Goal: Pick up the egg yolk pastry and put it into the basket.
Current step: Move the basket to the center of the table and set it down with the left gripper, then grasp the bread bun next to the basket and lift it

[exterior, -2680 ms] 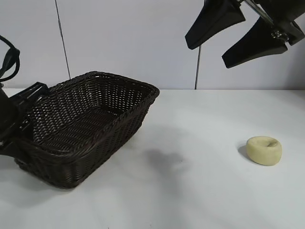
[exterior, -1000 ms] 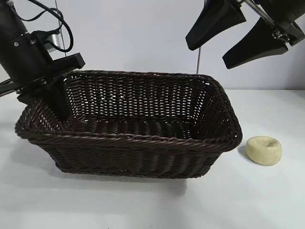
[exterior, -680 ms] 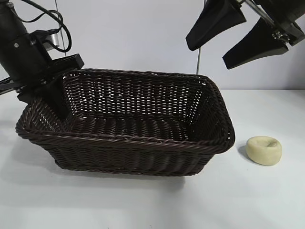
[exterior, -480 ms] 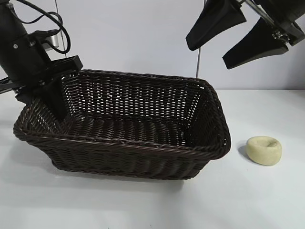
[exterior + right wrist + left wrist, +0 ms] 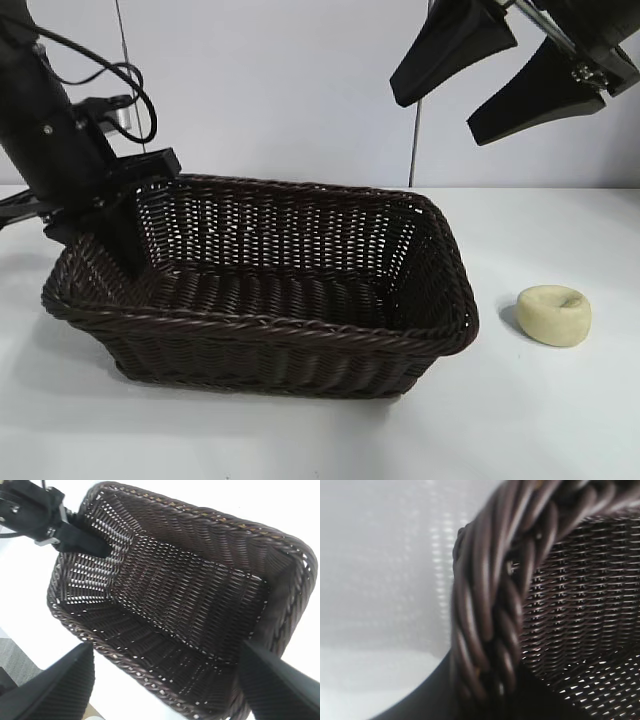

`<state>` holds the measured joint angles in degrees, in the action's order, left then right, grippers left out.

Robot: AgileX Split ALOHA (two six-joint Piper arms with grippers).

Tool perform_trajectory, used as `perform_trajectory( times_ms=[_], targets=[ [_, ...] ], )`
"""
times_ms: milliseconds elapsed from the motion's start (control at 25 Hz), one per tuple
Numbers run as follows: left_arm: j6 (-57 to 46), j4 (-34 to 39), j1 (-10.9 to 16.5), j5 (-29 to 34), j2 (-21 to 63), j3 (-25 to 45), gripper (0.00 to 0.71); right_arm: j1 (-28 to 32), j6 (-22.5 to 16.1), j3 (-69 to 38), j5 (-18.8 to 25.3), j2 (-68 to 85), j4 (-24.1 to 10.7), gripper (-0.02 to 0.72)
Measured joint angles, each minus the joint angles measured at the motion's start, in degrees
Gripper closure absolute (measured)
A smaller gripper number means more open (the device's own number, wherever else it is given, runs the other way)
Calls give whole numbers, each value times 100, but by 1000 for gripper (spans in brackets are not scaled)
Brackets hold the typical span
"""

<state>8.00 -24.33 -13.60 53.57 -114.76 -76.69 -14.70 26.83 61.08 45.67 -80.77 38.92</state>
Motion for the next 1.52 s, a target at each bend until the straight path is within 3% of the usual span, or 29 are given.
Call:
perform_trajectory(
  times_ms=[320,400,560,680,1200,1520],
  targets=[
    [0,-81,0,0,-109,0,589,0,0,0,0,0,-41,136],
    [0,-110,0,0,-109,-7,504,0,0,0,0,0,-41,136],
    [0,-133,0,44,-102,-173,230,0,0,0,0,0,-41,136],
    [0,-133,0,273,-102,-424,155,0,-5,0,0,0,-45,136],
    [-338,748,0,1528,339,-1611,132,0,-5,0,0,0,-57,136],
    [-570,1720,0,1672,440,-1896,131,0,-5,0,0,0,-74,136]
  ],
)
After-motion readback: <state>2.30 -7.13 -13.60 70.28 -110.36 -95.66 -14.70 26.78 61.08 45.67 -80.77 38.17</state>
